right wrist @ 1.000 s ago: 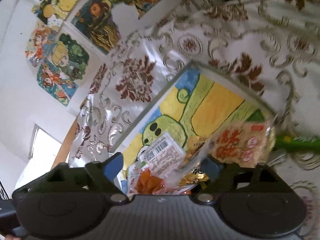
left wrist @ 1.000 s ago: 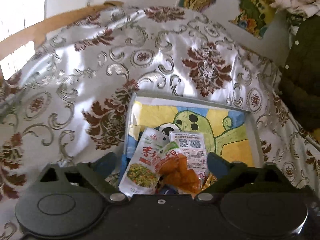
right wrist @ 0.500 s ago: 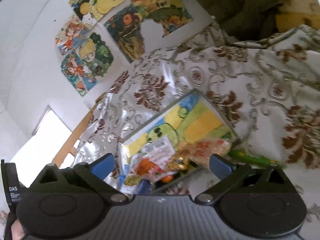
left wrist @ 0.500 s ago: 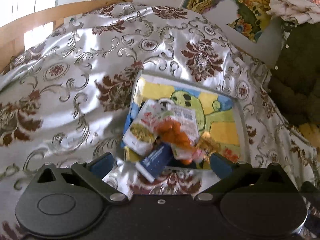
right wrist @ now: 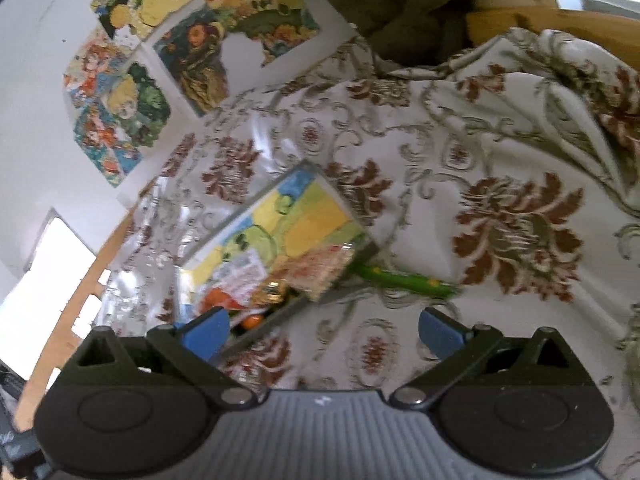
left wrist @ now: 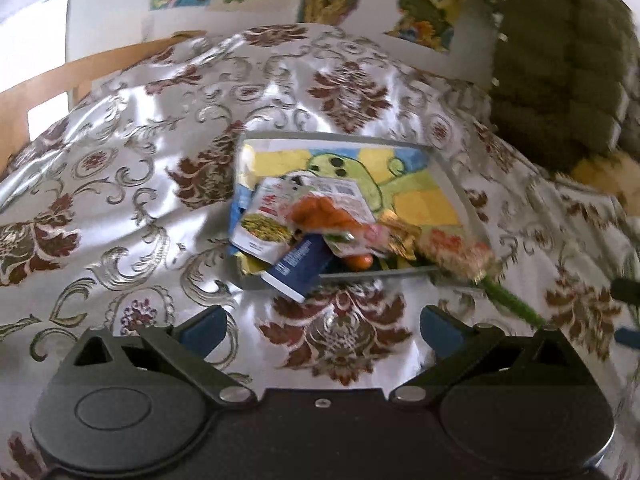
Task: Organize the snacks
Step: 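Move the right tool to the green snack stick while the left tool approaches the rice-cake packet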
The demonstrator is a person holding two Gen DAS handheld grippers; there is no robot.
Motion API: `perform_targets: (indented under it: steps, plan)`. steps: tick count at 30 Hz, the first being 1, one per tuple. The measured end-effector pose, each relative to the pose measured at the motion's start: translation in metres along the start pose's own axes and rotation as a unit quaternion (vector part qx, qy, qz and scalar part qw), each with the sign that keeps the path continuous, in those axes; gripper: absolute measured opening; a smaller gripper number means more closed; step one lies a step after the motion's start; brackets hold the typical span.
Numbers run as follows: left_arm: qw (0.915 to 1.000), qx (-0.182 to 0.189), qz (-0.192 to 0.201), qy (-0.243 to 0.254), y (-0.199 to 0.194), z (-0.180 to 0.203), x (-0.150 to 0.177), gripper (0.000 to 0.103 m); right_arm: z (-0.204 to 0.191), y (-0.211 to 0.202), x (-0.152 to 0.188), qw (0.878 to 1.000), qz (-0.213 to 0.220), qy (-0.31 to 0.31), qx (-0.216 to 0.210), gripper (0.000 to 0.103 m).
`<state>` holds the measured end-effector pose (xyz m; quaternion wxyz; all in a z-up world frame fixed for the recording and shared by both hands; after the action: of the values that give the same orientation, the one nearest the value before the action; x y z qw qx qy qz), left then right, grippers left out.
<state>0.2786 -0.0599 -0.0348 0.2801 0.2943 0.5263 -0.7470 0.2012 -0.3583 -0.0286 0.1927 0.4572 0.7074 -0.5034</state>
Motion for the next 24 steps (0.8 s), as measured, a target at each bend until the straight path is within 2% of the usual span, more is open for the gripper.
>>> perform_targets:
  steps: [6,24]
  plan:
    - [0.9988,0.013,-0.024,0.04,0.015,0.02,0.023,0.102,0.012,0.011,0.01,1.0,-0.025,-0.002,0.01,0.103]
    - [0.9906,0.044,-0.05,0.119,0.058,0.068,0.058,0.102,0.016,0.046,0.015,0.998,-0.058,-0.024,0.015,0.103]
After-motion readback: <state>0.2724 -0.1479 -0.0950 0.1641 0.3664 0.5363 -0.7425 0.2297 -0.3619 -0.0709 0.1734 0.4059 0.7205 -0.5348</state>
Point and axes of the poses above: each gripper's, at about its wrist camera, not at the fingertips, and y roughly the way its jaws point, z to its right, x to its underside, the point moved 10 cm from there along y, roughly the way its jaws point, and after that the axes turned 8 degrees about -y, right-handed, at the moved point
